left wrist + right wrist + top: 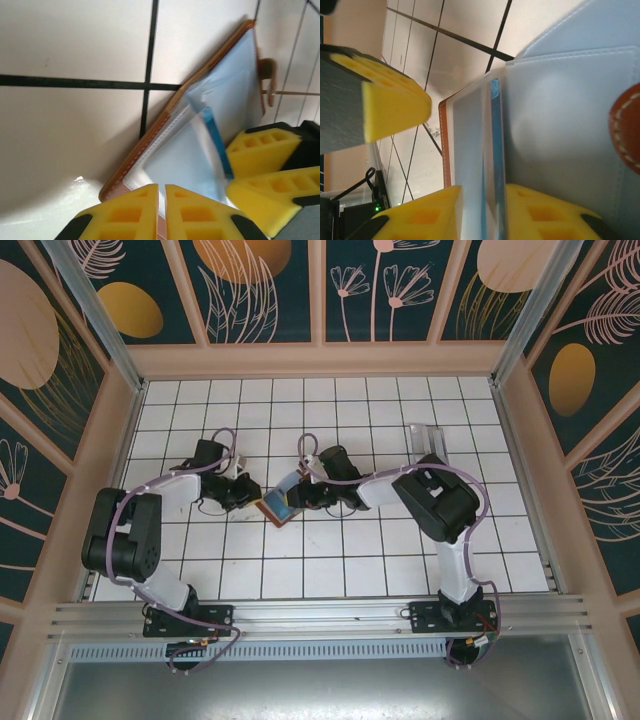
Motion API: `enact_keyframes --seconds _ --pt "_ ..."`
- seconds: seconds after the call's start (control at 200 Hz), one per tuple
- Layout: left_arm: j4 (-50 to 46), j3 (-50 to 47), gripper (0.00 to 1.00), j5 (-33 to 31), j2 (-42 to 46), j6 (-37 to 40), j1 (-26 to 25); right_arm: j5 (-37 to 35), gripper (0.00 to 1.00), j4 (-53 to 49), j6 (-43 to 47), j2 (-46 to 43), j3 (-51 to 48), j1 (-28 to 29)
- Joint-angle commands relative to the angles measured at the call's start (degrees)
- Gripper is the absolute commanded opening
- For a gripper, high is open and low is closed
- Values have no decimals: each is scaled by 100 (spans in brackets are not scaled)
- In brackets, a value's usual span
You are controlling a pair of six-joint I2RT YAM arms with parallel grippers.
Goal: Put the credit cards into the card holder
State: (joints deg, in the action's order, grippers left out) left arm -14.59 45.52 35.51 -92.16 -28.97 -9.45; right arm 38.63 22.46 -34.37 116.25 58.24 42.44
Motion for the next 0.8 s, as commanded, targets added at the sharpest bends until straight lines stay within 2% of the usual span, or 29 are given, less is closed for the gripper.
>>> enact_keyframes --seconds 0.0,0.125,0.255,0.796 --pt "-47 -127 13 62 130 -69 14 -417 31 -700 228 -209 56 36" --pt "177 -439 0 -13 -84 -311 7 -783 31 -1248 572 -384 281 59" --pt "712 -699 0 281 -256 -699 0 -966 31 -1556 822 -335 432 89" --pt "883 -348 0 405 -544 -706 5 -1600 31 -2221 1873 -33 1084 912"
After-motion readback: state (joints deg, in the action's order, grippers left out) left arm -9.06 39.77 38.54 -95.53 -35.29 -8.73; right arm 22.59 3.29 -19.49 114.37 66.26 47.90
